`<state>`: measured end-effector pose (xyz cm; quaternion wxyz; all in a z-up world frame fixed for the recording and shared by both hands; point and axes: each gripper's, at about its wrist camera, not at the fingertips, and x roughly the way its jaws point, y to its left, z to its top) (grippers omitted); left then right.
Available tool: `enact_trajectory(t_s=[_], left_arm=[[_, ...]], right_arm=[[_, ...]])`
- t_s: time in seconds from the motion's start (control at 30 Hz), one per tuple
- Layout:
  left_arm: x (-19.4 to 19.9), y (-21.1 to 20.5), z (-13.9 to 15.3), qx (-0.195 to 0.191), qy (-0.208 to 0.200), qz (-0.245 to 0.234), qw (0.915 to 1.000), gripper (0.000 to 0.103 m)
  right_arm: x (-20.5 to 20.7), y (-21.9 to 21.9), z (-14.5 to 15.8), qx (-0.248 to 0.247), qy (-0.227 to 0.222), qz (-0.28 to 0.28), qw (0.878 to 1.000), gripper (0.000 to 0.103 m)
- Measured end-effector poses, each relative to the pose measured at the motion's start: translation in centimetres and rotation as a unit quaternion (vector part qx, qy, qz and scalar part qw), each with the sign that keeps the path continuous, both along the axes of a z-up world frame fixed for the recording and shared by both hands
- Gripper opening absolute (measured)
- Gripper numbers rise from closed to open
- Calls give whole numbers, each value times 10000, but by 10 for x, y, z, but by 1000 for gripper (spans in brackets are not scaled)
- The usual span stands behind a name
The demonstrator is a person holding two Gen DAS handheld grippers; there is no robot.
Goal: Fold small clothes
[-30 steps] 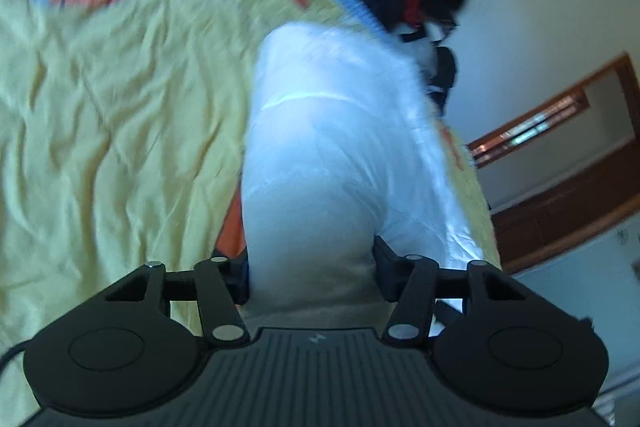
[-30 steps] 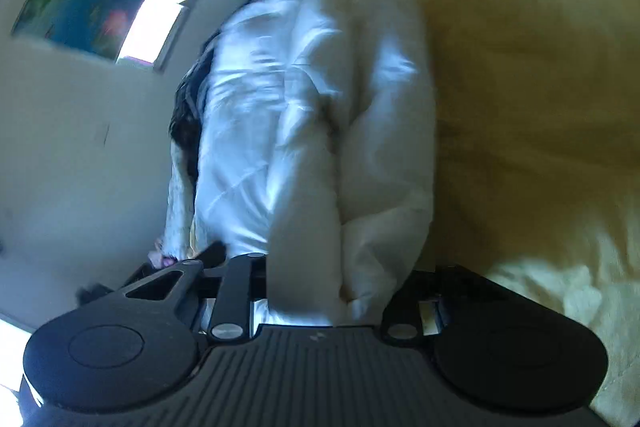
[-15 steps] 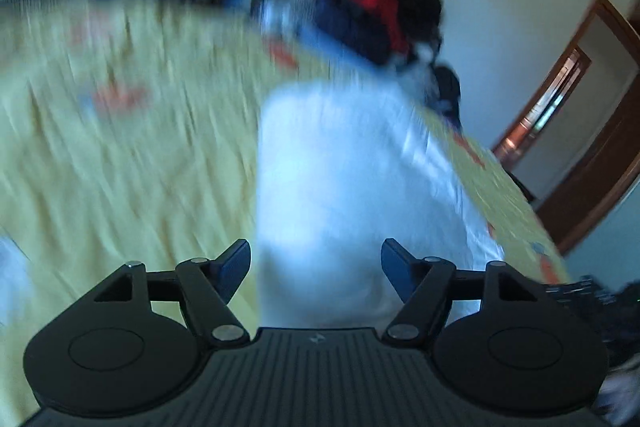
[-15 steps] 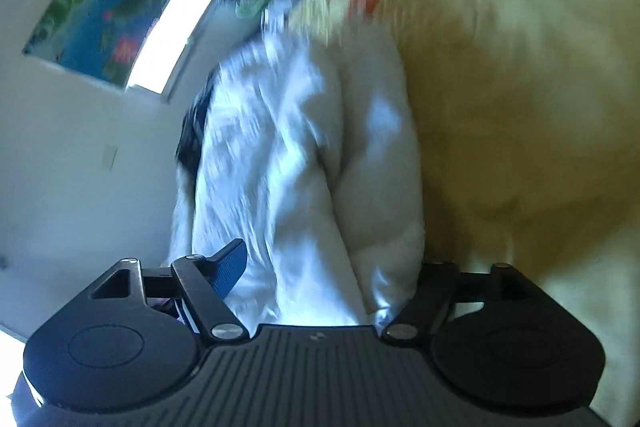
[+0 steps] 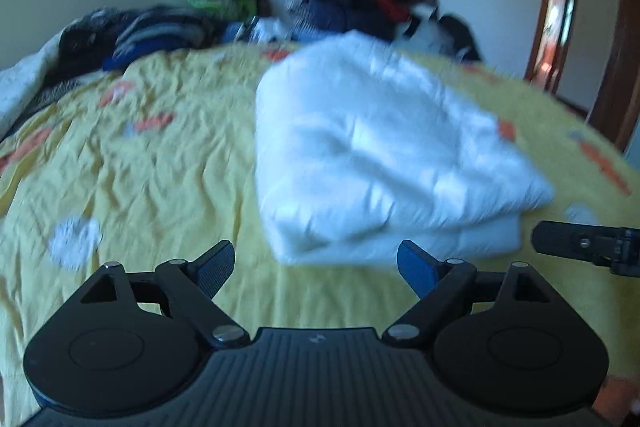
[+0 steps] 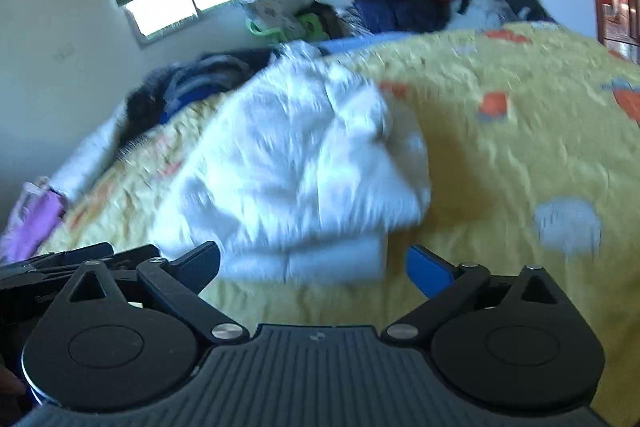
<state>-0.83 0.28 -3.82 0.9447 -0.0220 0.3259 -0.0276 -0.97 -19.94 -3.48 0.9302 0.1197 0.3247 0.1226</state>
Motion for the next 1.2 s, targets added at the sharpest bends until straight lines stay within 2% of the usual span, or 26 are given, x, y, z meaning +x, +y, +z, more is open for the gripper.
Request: enact_trajectory(t_s=[0.13, 0.27, 0.33, 0.43, 0.53, 0.7, 0.8, 1.2], left_arm=[[-8, 1, -6, 95, -7, 92, 9999, 89], [-14, -1, -15, 50, 70, 201, 9998, 89], [-15, -2, -21, 78, 52, 274, 9996, 89], [-14, -4, -28, 119, 18, 390, 9992, 89], [-14, -7, -32, 185, -21, 473, 9987, 89], [-16, -10, -40, 264, 45, 440, 9987, 89], [-19, -11, -42, 316, 54, 410, 9986, 89], [-18, -8, -48, 243, 180, 401, 9987, 89]], right_arm=[[11, 8, -15, 156, 439, -203, 9987, 98], [11, 14, -26, -293, 514, -363, 9976, 99], [17, 15, -34, -546, 697, -548, 9946, 100], [28, 13, -48, -626, 942, -654, 9914, 98], [31, 16, -55, -736, 856, -693, 9912, 102], [30, 32, -62, -1397, 685, -606, 9860, 102], [27, 40, -66, -1629, 584, -612, 9830, 103], [23, 42, -69, -1695, 425, -662, 9824, 103]])
